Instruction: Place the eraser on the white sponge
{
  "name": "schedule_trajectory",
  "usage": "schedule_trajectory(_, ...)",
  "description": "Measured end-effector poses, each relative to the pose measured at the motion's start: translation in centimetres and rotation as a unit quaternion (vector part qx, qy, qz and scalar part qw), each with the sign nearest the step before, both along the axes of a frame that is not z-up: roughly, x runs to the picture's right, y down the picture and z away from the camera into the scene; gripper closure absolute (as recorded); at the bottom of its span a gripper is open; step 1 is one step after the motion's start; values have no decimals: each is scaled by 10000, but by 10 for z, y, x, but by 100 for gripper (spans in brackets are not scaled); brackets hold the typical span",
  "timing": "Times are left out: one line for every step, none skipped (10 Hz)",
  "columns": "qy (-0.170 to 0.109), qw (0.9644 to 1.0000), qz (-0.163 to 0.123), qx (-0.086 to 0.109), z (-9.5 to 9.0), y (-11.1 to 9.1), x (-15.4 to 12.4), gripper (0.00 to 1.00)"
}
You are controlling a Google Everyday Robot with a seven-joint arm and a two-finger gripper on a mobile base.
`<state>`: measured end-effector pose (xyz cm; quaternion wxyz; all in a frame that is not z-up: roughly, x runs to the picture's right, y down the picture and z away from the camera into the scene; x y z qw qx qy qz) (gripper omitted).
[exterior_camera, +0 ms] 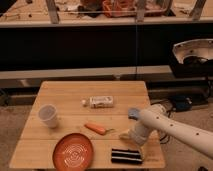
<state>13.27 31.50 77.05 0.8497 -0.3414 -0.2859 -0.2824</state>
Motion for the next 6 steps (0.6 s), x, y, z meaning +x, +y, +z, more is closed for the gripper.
schedule_trajectory(0, 10000, 0, -1, 0, 0, 0, 20)
schedule_trajectory(0, 10000, 0, 0, 0, 0, 0, 20)
schedule_trajectory(0, 10000, 0, 0, 0, 0, 0, 20)
schedule_trajectory(0, 10000, 1, 0, 0, 0, 0, 20)
schedule_trajectory(-5, 10000, 21, -2, 0, 0, 0, 20)
schedule_trajectory(-7, 10000, 28, -3, 0, 0, 0, 20)
